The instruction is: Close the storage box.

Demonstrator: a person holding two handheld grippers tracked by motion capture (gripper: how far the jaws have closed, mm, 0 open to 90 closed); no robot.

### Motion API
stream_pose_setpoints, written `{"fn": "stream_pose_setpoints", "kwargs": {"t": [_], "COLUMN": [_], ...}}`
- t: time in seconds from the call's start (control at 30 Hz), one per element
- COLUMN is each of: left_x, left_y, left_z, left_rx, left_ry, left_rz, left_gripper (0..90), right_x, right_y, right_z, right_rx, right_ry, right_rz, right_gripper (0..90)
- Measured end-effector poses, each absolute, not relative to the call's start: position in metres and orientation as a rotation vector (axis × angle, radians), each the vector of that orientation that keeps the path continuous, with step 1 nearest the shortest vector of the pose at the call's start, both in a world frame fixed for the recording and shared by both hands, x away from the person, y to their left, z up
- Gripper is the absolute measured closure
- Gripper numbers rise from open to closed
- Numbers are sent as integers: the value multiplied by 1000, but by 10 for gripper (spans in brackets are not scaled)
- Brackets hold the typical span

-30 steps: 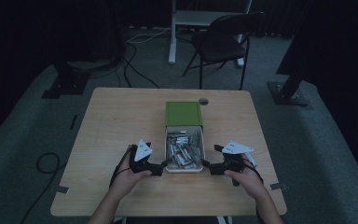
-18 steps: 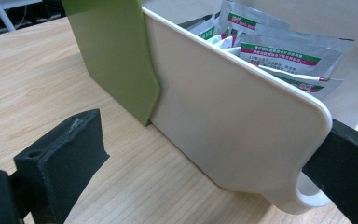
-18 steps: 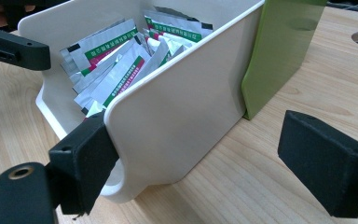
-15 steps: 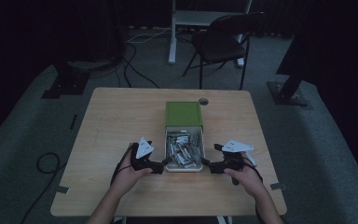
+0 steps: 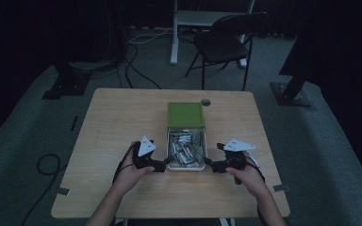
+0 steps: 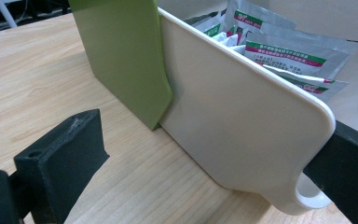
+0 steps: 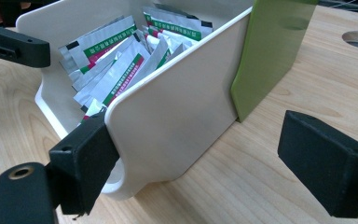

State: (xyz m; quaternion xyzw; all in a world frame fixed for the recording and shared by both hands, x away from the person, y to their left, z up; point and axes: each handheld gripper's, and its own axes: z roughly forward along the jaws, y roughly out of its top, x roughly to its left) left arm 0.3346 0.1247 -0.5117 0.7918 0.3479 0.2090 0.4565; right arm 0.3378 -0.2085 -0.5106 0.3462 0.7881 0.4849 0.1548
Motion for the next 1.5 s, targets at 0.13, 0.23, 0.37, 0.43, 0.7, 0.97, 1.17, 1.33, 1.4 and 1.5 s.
{"fn": "stream_pose_setpoints", "kwargs": {"t": [0.13, 0.23, 0.37, 0.43, 0.7, 0.97, 1.17, 1.33, 1.4, 1.5], "left_x": [336, 337, 339, 340, 343, 347, 350, 352, 353, 354], "left_y": [125, 125, 124, 123, 121, 121, 121, 120, 121, 121], "left_z": [-512, -512, -512, -511, -510, -510, -510, -508, -508, -509], "left_rx": [1950, 1947, 1956, 1960, 1968, 1962, 1962, 1960, 1958, 1952], "left_ry": [862, 864, 866, 864, 861, 871, 874, 877, 877, 878], "left_rz": [516, 512, 508, 512, 526, 523, 527, 528, 523, 516], "left_gripper": [32, 32, 33, 33, 32, 32, 32, 32, 32, 33], "right_x": [339, 340, 341, 342, 344, 348, 351, 354, 355, 356], "right_y": [-208, -209, -208, -208, -209, -208, -208, -208, -208, -208], "right_z": [-511, -511, -511, -511, -511, -510, -510, -509, -509, -509], "right_rx": [1000, 1000, 999, 996, 1020, 1032, 1043, 1052, 1058, 1061], "right_ry": [2248, 2243, 2238, 2236, 2219, 2211, 2203, 2197, 2193, 2191], "right_rz": [1393, 1393, 1388, 1384, 1385, 1382, 1375, 1381, 1381, 1380], "right_gripper": [126, 127, 127, 127, 127, 127, 127, 127, 127, 127]}}
